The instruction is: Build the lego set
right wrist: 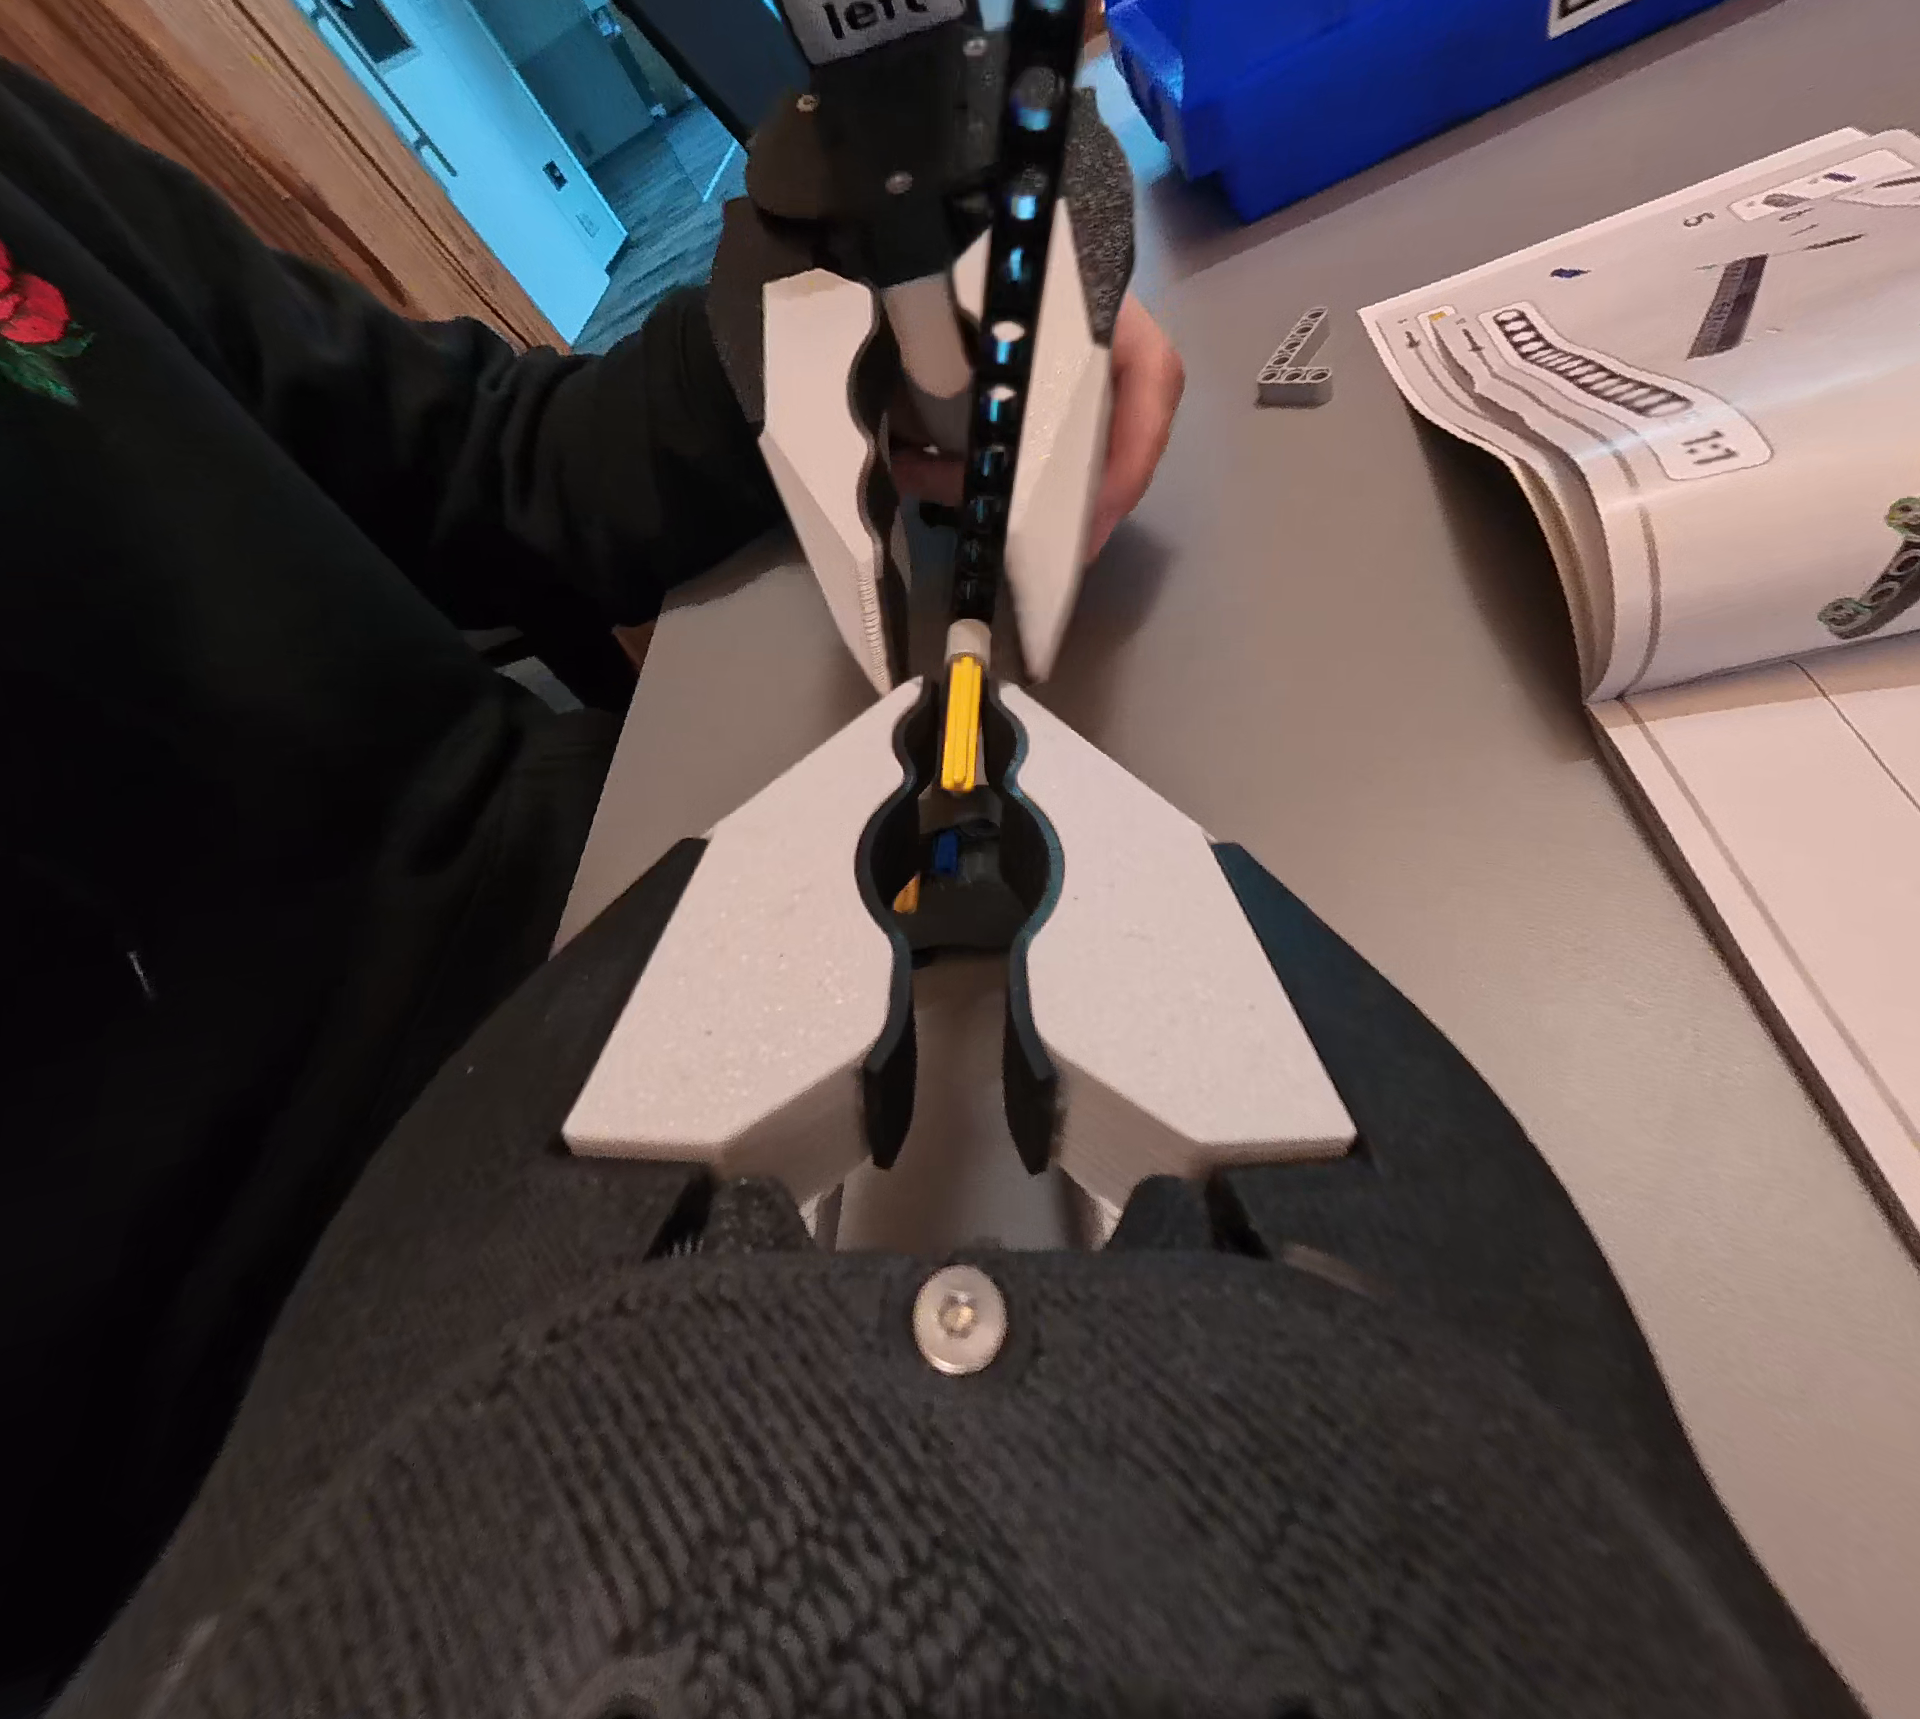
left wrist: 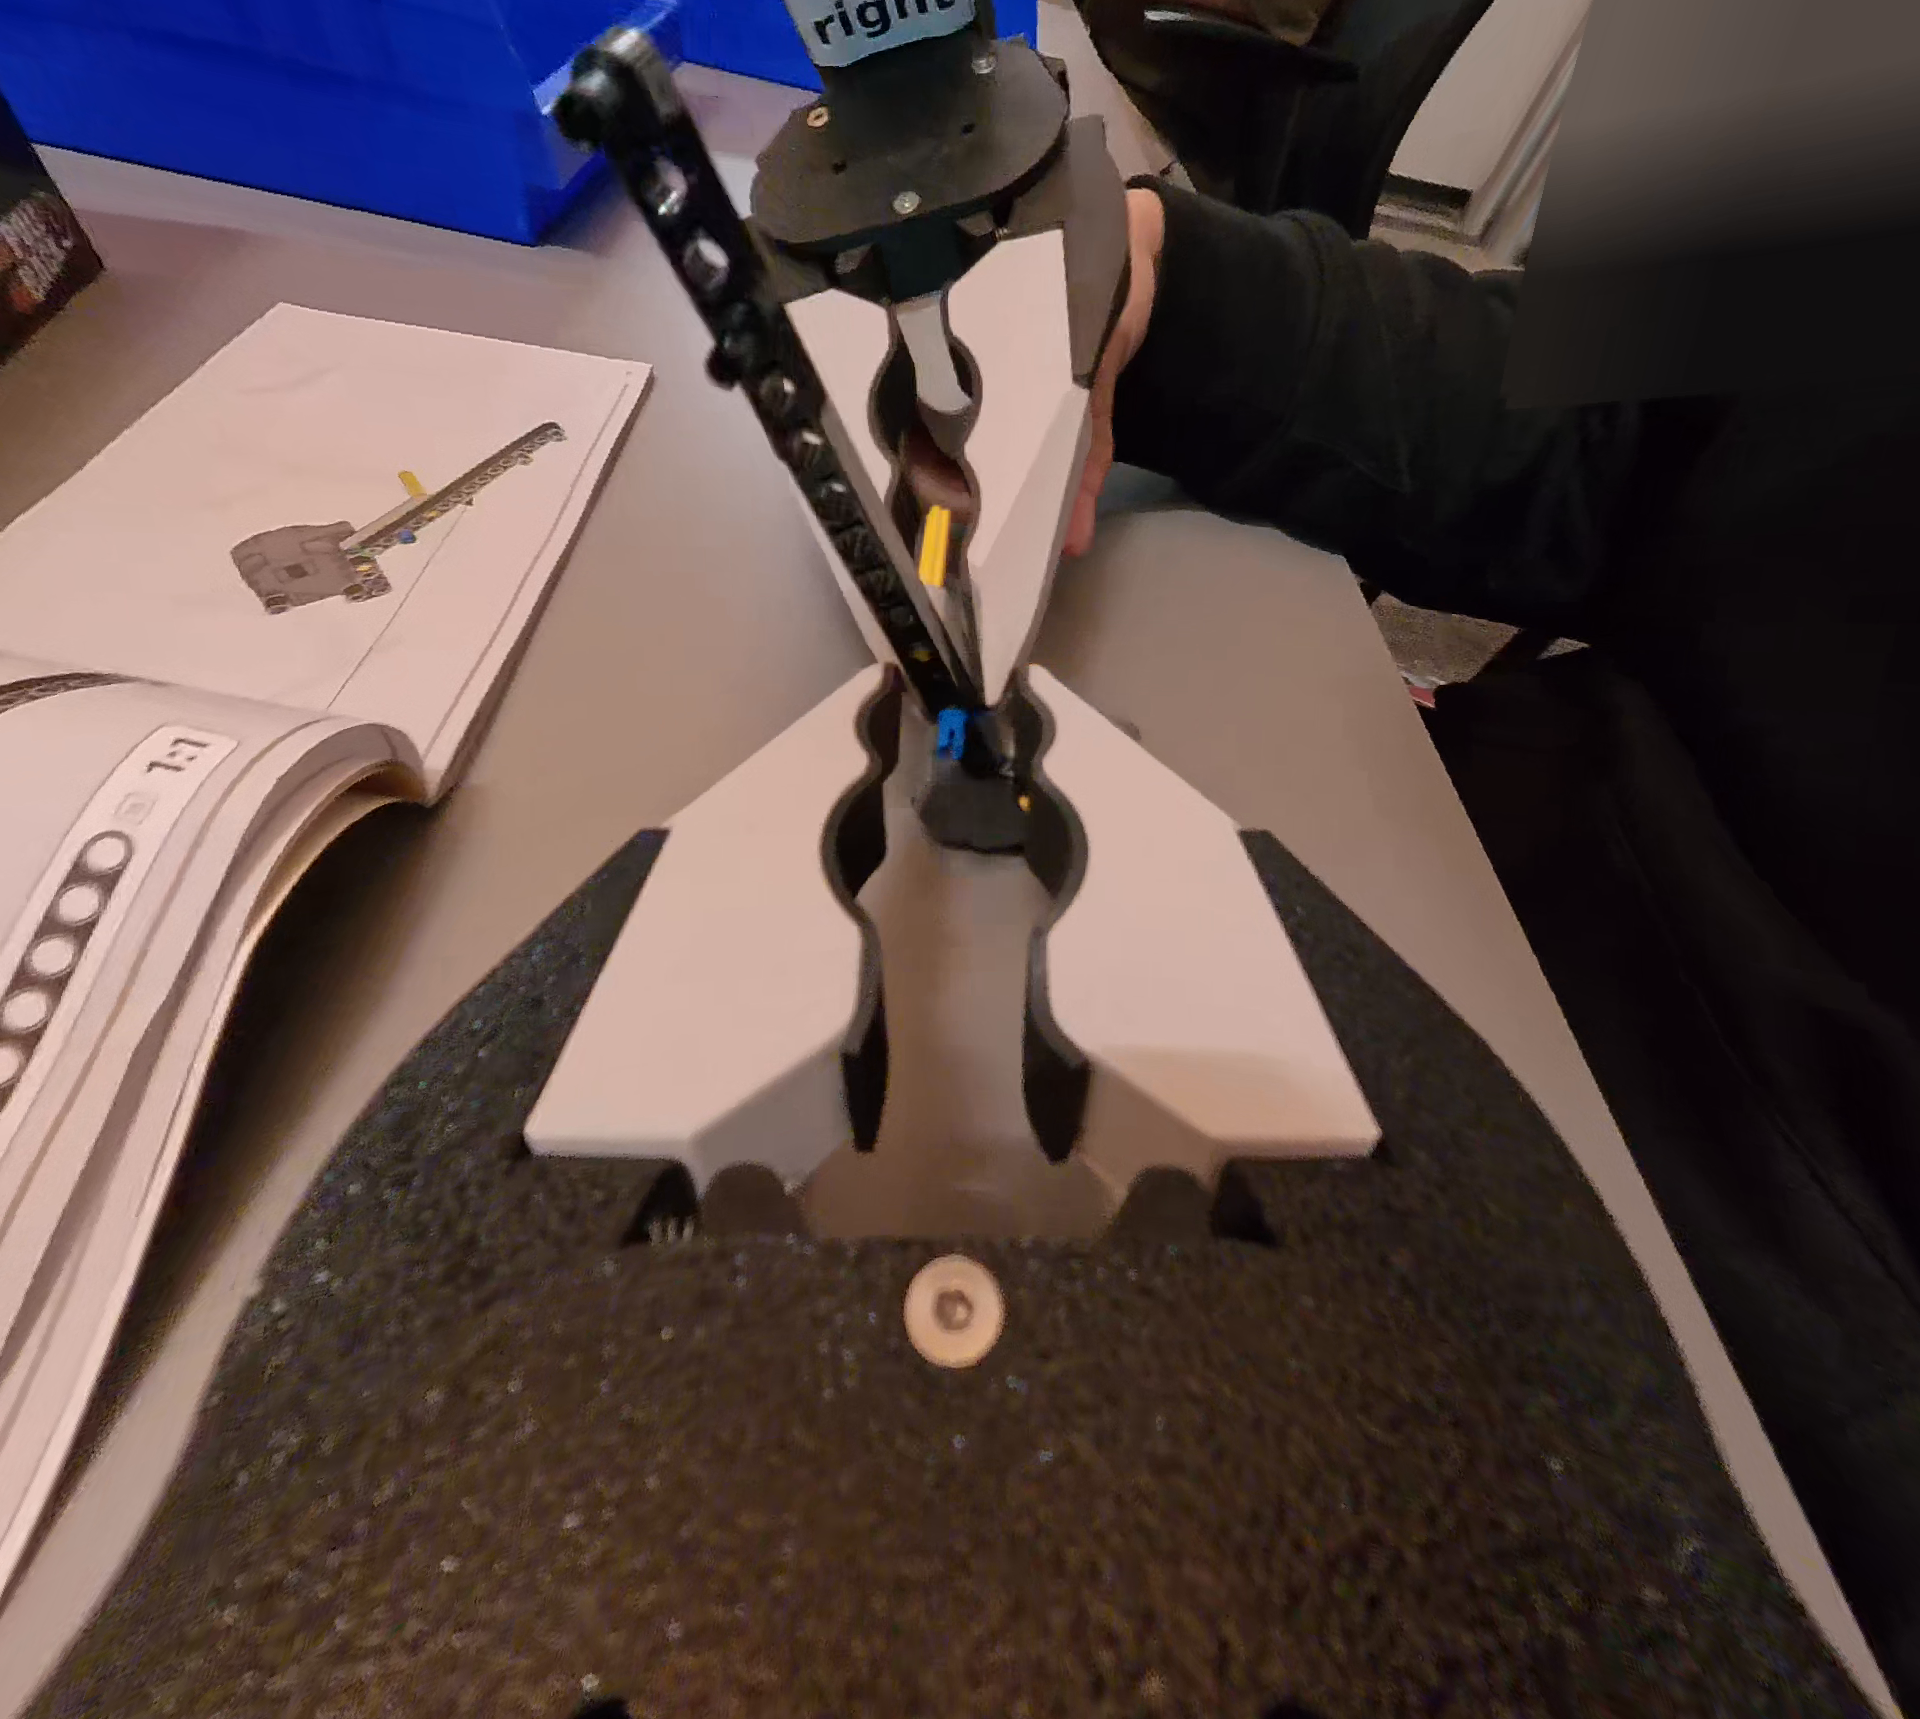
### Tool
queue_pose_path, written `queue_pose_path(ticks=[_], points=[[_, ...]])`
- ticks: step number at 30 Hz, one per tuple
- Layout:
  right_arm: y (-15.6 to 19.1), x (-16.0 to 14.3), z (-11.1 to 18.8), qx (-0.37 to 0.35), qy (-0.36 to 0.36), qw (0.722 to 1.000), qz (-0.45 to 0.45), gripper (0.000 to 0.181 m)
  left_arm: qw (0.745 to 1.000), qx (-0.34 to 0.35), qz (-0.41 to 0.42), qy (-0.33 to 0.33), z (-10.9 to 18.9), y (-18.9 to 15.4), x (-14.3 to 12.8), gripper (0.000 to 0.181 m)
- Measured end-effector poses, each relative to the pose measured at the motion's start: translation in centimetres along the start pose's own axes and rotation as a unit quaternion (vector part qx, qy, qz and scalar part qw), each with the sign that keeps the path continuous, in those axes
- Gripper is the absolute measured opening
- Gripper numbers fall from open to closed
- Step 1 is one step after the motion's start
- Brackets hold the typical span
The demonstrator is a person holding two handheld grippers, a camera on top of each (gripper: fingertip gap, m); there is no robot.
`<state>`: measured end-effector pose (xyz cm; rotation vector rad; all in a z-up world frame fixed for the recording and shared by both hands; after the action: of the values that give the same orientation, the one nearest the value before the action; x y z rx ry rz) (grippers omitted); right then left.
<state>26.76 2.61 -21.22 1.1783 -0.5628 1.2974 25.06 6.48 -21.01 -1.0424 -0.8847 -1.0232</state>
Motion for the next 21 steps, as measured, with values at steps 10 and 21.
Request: queue_pose_path(ticks=[10,21], points=[[-0.5,-0.1,1.0,-0.033,-0.015,0.999,0.015,0.024,1.000,0.007,0.006,-0.006,0.2,0.2,0.0,0.008],[0.1,0.6,2.1,-0.001,-0.059,0.998,0.025,0.004,1.000,0.012,-0.008,0.002,-1.1,-0.2,0.4,0.006]])
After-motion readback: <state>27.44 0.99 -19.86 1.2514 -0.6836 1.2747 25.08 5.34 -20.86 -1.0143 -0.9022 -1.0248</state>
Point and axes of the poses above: each gripper's, where its closed fingertips meet, z back along the fingers, x out of its top, y = z × x across the jaws, the point moved 3 cm from there along z, back along the fingers, and after that the axes turned 13 degrees about -x, right-handed, at the moved point
